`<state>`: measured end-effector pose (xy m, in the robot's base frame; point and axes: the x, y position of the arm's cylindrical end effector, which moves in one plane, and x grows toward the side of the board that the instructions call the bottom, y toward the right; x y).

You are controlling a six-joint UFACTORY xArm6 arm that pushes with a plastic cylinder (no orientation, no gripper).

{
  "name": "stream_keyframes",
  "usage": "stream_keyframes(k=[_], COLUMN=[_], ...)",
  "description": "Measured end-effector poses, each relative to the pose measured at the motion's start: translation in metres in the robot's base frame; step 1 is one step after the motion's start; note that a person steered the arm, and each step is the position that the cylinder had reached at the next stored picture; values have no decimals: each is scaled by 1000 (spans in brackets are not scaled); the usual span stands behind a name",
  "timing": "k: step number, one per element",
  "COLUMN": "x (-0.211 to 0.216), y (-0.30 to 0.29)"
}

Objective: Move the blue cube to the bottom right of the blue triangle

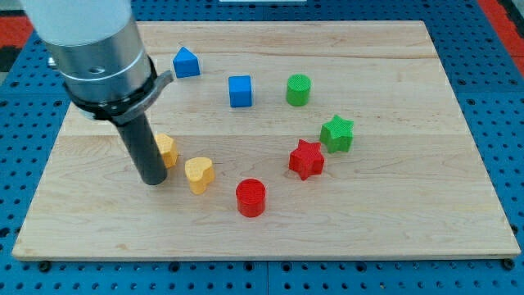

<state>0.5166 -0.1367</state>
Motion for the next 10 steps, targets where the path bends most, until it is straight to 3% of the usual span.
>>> stream_keyframes(k=[2,3,6,10], x=[-34,-36,-122,-142], y=[14,51,129,134])
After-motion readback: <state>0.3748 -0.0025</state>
